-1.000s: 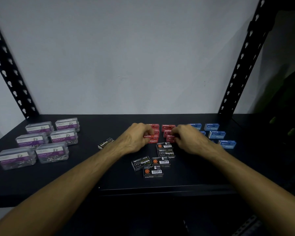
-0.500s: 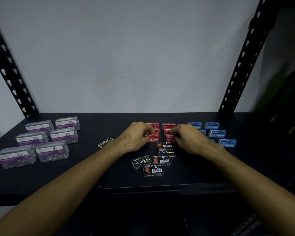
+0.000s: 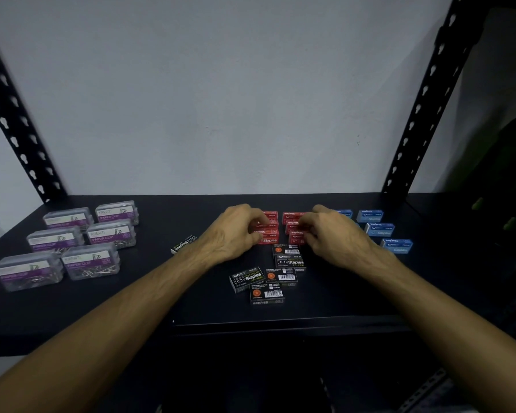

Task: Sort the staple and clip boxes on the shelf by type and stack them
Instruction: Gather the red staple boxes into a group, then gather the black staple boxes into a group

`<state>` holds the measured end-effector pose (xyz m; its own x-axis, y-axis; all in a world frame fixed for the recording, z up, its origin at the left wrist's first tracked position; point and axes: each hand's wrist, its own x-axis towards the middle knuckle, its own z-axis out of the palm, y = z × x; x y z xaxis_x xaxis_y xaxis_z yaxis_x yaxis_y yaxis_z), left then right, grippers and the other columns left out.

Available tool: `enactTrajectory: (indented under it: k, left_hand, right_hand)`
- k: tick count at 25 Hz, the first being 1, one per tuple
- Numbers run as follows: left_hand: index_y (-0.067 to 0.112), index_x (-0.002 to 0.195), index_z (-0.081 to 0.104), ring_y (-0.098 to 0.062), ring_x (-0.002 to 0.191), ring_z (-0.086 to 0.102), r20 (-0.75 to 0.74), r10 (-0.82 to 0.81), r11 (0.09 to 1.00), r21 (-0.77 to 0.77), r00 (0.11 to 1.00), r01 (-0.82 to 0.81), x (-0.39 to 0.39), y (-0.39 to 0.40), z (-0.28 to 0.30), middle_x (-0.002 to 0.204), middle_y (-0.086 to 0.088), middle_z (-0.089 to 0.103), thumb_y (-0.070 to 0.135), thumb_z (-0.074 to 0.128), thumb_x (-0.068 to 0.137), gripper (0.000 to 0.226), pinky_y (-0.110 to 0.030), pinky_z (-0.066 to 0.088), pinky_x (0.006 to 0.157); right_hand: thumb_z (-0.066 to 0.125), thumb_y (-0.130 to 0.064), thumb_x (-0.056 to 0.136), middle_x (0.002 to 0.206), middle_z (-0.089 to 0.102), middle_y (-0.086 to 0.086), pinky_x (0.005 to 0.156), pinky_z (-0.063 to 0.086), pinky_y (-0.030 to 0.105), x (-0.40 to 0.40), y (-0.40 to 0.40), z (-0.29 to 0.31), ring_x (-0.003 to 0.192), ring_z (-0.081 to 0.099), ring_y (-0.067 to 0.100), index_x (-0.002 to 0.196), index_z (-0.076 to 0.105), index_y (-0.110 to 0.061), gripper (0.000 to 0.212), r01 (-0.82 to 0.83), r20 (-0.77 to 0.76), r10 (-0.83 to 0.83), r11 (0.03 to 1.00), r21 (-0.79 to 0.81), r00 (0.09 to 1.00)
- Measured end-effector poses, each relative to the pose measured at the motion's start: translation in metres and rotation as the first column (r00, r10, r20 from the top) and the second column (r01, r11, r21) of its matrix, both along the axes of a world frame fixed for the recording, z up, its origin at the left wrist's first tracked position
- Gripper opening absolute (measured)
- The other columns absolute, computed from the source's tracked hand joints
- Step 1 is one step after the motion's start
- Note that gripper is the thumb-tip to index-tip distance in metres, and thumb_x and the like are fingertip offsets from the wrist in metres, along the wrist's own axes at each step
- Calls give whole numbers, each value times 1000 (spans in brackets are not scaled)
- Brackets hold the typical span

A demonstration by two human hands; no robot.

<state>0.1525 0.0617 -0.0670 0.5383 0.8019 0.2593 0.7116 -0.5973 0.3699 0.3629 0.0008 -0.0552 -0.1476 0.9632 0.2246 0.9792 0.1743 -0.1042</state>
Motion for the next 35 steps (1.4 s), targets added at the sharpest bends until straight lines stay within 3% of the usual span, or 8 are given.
enactTrajectory:
  k: [8,13,17,20,25,29,35]
  left_hand:
    - [22,113,69,2,80,57,104,36,999,3,994,-37,-46,-16,10,100,11,62,25,68,89,24,-12,42,72]
    - [18,118,67,-6,90,59,-20,177,984,-16,984,-177,-90,-16,4,110,2,65,29,68,90,30,-22,49,83]
    - [17,119,65,-14,98,63,-87,290,954,-54,953,-296,-114,-18,-6,114,-1,66,38,70,86,40,-34,54,88]
    - [13,120,65,-19,103,63,-107,356,931,-49,928,-362,-120,-18,-11,115,-4,65,41,71,84,46,-36,53,90]
    - [12,110,69,-20,91,64,-129,392,913,-69,911,-403,-117,-17,-15,102,-4,68,39,67,87,35,-33,53,79]
    - [17,104,67,-15,87,61,-72,363,925,-88,929,-369,-116,-20,-13,98,2,64,29,72,84,24,-30,49,74]
    - [23,95,59,-5,74,56,61,317,924,-246,946,-294,-121,-21,-8,86,10,58,17,80,78,28,-26,43,66]
  right_hand:
    - [59,-30,95,112,58,-5,86,52,33,-18,-24,2,97,59,13,116,65,-22,23,-145,-84,147,989,37,985]
    - [61,-35,93,105,56,-11,87,50,33,-48,-27,-2,95,55,8,116,66,-25,25,-274,-161,273,962,13,949]
    - [60,-40,93,116,58,-9,93,45,30,-69,-29,-6,109,51,7,127,62,-25,38,-349,-145,331,929,-121,932]
    - [59,-34,91,118,57,-8,94,44,28,-73,-28,-5,107,47,4,130,61,-22,41,-358,-135,335,907,-220,932]
    - [59,-28,92,123,56,-4,86,34,19,-75,-26,-1,105,45,4,132,61,-16,41,-352,-119,331,891,-288,936]
    - [58,-27,94,119,55,-5,89,40,23,-76,-24,-1,107,48,6,126,64,-16,34,-352,-111,334,882,-315,936]
    - [62,-25,92,111,63,-8,77,45,20,-76,-23,0,94,59,5,115,66,-17,25,-350,-167,311,883,-312,936]
